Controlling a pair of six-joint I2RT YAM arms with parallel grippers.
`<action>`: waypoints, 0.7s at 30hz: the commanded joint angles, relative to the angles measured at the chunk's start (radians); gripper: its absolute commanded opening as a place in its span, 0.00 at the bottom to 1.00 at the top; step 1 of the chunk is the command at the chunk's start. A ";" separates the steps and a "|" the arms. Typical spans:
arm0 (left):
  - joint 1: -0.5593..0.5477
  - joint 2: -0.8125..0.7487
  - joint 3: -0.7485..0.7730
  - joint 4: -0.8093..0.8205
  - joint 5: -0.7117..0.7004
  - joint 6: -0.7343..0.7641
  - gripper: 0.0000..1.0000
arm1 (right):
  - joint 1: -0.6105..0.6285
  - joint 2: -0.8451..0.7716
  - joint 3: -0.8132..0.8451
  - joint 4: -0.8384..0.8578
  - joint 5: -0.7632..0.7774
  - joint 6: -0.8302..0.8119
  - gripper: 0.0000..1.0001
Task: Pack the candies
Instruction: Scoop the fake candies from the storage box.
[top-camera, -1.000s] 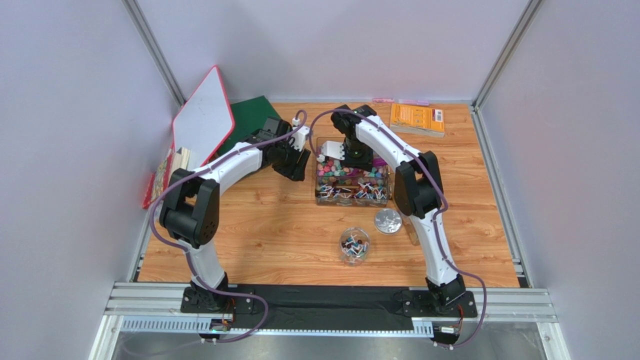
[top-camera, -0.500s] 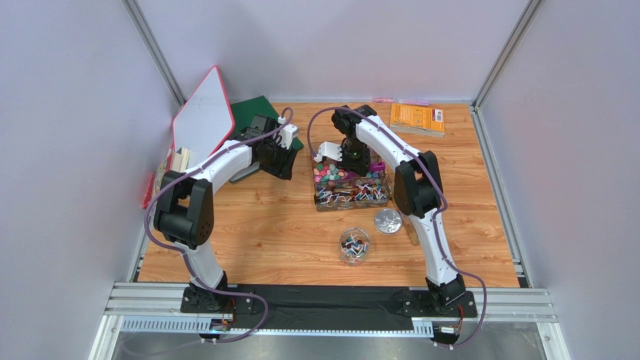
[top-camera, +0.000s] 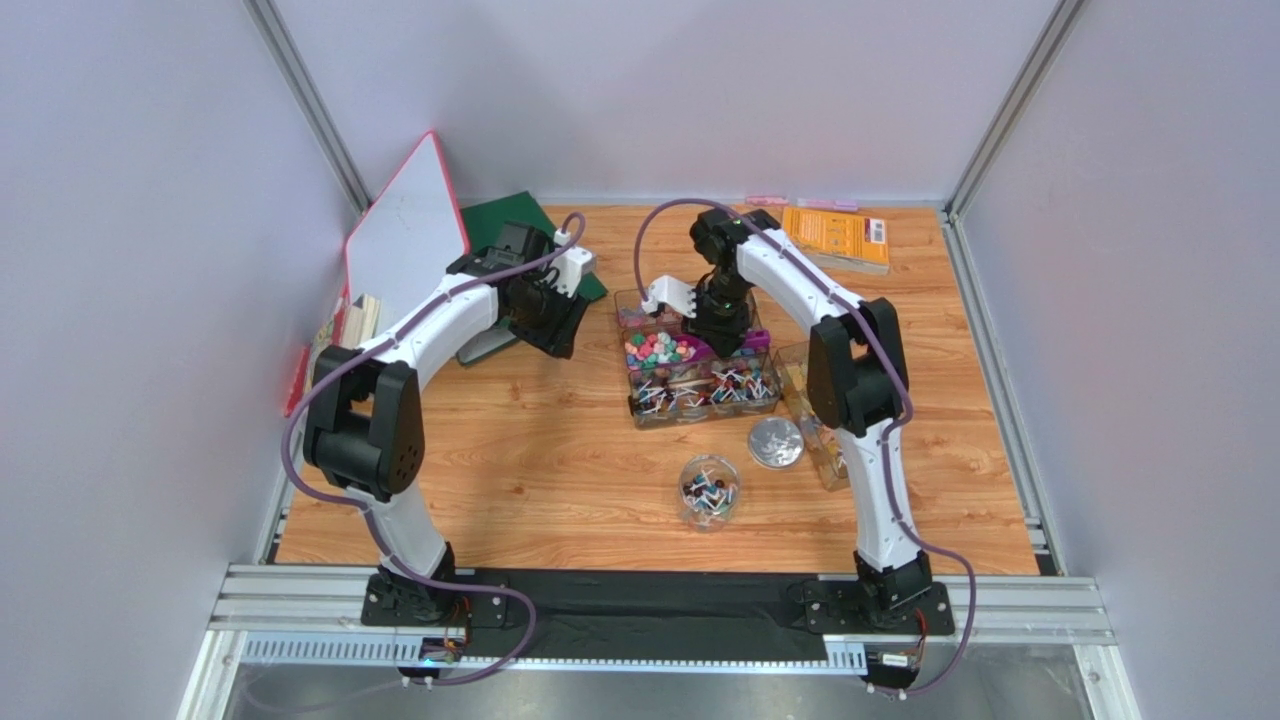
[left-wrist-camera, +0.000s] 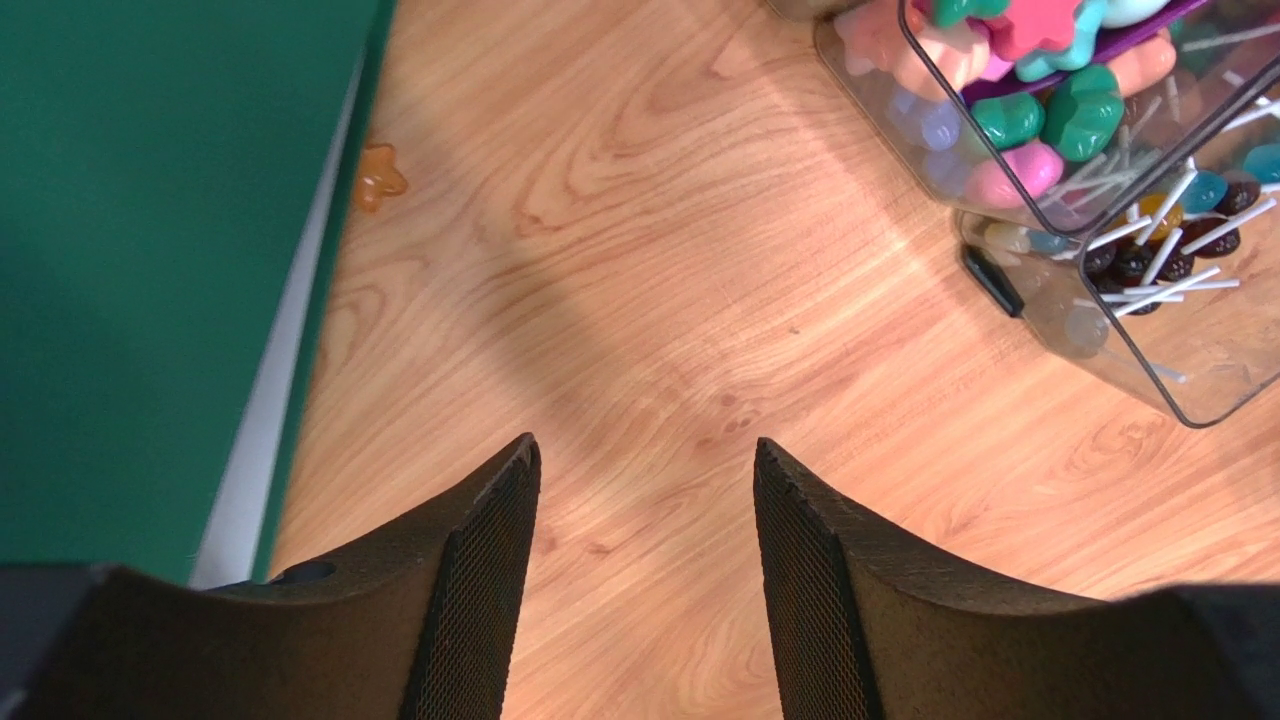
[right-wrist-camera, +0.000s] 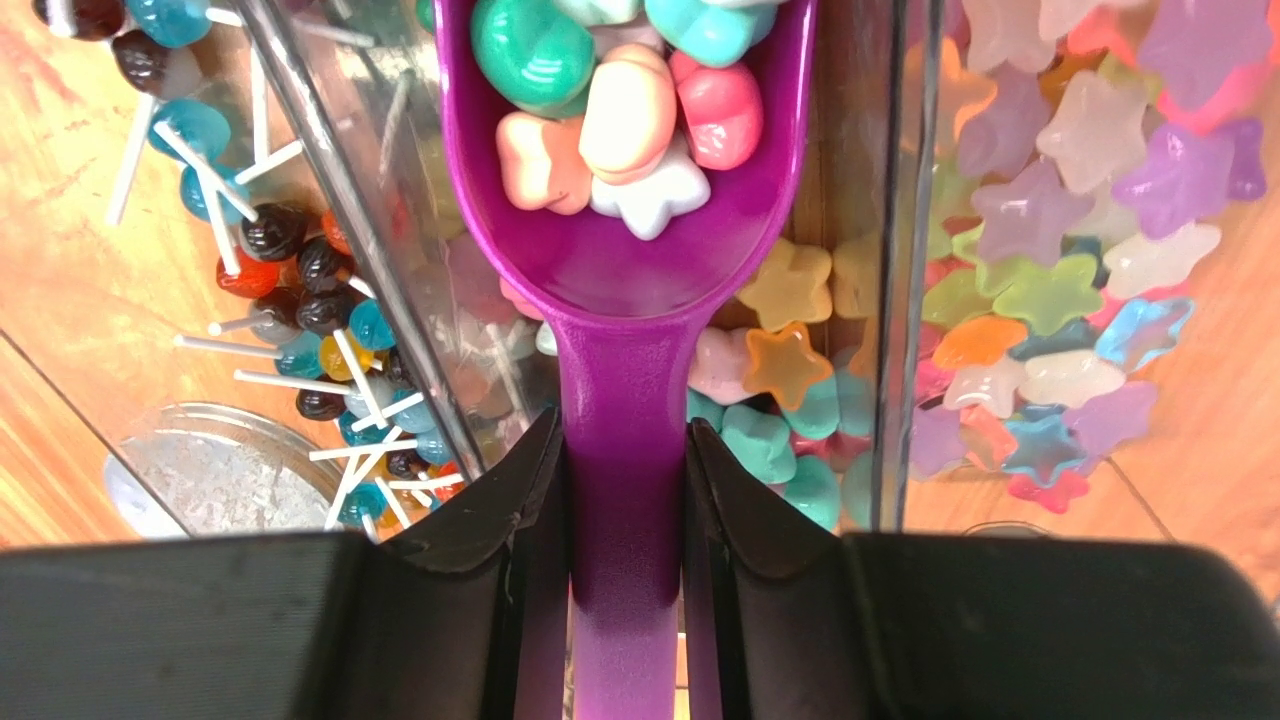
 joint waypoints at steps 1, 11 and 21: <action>0.028 -0.022 0.079 -0.038 -0.011 0.055 0.61 | -0.026 -0.033 -0.130 -0.068 -0.074 -0.071 0.00; 0.044 0.029 0.155 -0.040 -0.055 0.115 0.61 | -0.038 -0.087 -0.264 0.189 -0.020 -0.120 0.00; 0.041 0.064 0.235 -0.055 -0.104 0.158 0.61 | -0.026 -0.082 -0.308 0.318 0.060 -0.232 0.00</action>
